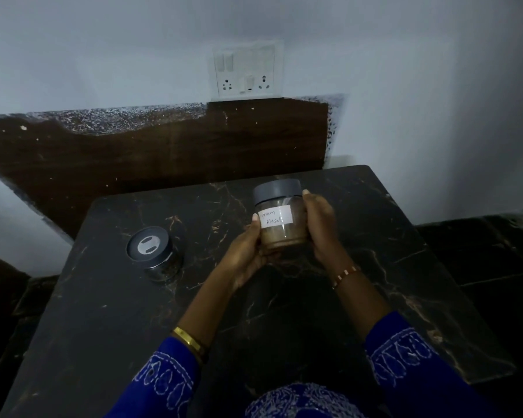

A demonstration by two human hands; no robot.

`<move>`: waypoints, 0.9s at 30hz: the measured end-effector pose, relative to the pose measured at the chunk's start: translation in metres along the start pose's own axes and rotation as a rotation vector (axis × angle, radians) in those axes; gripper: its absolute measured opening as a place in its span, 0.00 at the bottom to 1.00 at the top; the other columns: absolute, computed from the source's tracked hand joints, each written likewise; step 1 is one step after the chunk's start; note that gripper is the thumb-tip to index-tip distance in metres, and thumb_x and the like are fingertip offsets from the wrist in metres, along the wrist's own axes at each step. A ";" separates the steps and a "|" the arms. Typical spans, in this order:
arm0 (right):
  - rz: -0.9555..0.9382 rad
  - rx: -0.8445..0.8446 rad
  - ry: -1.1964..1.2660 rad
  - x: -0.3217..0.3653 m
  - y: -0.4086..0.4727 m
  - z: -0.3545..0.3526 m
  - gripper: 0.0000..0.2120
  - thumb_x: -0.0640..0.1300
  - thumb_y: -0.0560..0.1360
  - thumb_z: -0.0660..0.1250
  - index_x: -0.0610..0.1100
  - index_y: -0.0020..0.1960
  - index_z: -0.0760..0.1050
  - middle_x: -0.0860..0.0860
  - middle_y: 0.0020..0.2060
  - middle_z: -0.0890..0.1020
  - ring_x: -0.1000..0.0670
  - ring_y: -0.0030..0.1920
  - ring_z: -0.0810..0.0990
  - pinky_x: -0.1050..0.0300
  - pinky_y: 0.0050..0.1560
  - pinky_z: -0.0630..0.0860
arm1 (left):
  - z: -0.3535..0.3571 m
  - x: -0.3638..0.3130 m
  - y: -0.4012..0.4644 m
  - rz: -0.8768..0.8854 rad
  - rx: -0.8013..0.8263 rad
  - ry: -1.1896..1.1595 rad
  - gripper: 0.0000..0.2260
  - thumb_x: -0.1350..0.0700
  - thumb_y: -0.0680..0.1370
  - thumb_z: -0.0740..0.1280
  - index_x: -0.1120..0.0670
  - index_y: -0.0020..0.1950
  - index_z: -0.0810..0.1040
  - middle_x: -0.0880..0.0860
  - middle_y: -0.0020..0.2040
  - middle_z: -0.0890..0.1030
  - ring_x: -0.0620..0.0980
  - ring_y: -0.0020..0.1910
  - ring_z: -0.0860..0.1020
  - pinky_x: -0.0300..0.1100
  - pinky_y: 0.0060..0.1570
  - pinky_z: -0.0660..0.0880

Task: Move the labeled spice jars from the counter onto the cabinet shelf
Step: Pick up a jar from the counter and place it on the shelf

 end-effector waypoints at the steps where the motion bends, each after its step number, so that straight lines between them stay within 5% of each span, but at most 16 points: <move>1: 0.005 0.008 0.000 -0.001 -0.001 0.000 0.08 0.48 0.79 0.58 0.50 0.43 0.73 0.42 0.49 0.80 0.44 0.49 0.79 0.51 0.47 0.77 | -0.002 -0.002 0.000 0.016 -0.019 0.030 0.19 0.46 0.81 0.51 0.54 0.64 0.69 0.56 0.55 0.79 0.53 0.56 0.78 0.47 0.55 0.75; 8: 0.072 0.098 0.048 -0.010 -0.006 0.007 0.10 0.54 0.78 0.59 0.52 0.47 0.76 0.42 0.54 0.81 0.42 0.56 0.80 0.41 0.61 0.75 | -0.010 -0.018 -0.002 0.114 -0.135 0.131 0.25 0.41 0.76 0.58 0.56 0.66 0.70 0.58 0.61 0.77 0.54 0.58 0.78 0.50 0.59 0.75; 14: 0.162 0.158 0.122 -0.019 -0.010 0.012 0.19 0.56 0.78 0.56 0.45 0.60 0.74 0.42 0.57 0.80 0.43 0.56 0.80 0.43 0.59 0.76 | -0.014 -0.023 -0.004 0.154 -0.205 0.200 0.23 0.42 0.78 0.58 0.57 0.65 0.70 0.58 0.60 0.78 0.54 0.56 0.79 0.47 0.54 0.77; 18: 0.154 0.146 0.113 -0.017 -0.010 0.011 0.18 0.56 0.78 0.57 0.45 0.59 0.75 0.42 0.56 0.80 0.43 0.56 0.80 0.43 0.59 0.76 | -0.013 -0.023 -0.006 0.147 -0.225 0.209 0.24 0.41 0.77 0.58 0.56 0.64 0.71 0.57 0.59 0.78 0.54 0.56 0.79 0.50 0.57 0.76; 24: 0.135 0.156 0.130 -0.006 -0.012 0.011 0.14 0.54 0.79 0.57 0.47 0.54 0.75 0.42 0.55 0.80 0.44 0.55 0.80 0.48 0.55 0.77 | -0.007 -0.032 -0.009 0.181 -0.218 0.182 0.20 0.43 0.78 0.57 0.56 0.62 0.72 0.56 0.55 0.79 0.50 0.50 0.80 0.41 0.45 0.76; 27: 0.109 0.175 0.145 0.006 -0.013 0.014 0.17 0.53 0.79 0.57 0.44 0.60 0.74 0.42 0.56 0.80 0.44 0.56 0.80 0.49 0.55 0.77 | -0.004 -0.041 -0.011 0.208 -0.229 0.186 0.21 0.42 0.77 0.57 0.56 0.62 0.72 0.55 0.54 0.80 0.49 0.49 0.80 0.39 0.43 0.76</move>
Point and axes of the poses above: each hand's wrist, its own y-axis towards the middle knuckle, its own z-axis out of the palm, x = y × z, the point moved 10 cm from there along y, towards the middle knuckle
